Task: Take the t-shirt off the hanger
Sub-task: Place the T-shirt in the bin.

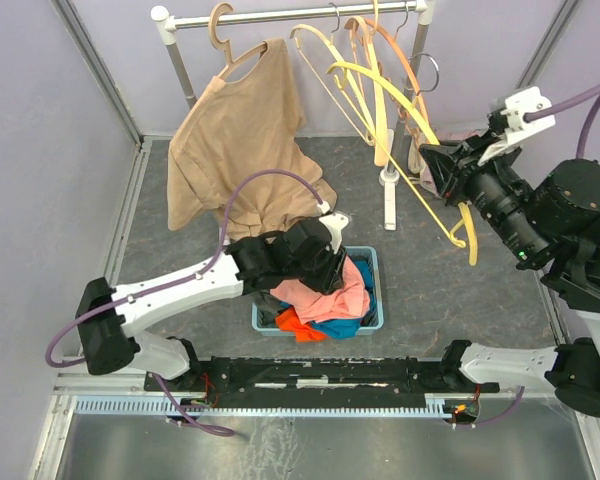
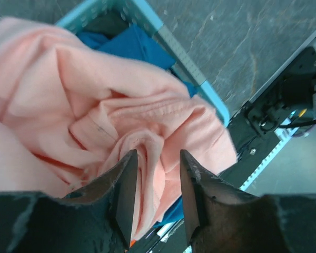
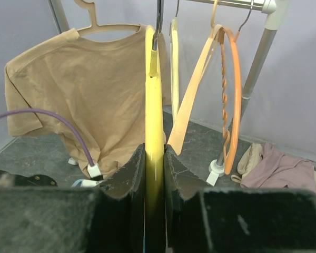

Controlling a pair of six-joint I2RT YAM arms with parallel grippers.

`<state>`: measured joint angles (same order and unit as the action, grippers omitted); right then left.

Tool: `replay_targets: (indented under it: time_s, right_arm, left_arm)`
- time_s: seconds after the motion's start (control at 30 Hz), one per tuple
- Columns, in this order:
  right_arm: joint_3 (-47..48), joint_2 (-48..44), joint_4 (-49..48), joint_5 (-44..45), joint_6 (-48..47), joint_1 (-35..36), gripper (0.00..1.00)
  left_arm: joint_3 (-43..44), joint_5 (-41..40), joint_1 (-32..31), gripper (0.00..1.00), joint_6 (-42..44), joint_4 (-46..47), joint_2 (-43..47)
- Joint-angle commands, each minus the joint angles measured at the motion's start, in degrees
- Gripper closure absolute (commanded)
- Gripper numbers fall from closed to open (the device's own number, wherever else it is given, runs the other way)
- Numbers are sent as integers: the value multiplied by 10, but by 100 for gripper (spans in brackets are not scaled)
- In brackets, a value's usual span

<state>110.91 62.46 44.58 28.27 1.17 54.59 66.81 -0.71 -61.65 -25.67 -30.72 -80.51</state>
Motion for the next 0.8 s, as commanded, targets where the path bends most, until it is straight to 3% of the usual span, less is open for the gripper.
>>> replay_targets:
  time_s: [0.0,0.1,0.43,0.77]
  right_arm:
    - [19,12,-44,-7,-2,-1,99]
    - [19,26,-55,-1,4,-1,99]
    - [30,91,-106,27,8,-2,99]
    - [42,185,-214,61,-30,-10,99]
  left_arm:
    - [66,-27,-3,54,-16,-65,41]
    - [89,-34,-2,48,-16,-100,52]
    - [184,-117,-2,47,-23,-174,105]
    - [195,-216,-3,44,-32,-101,206]
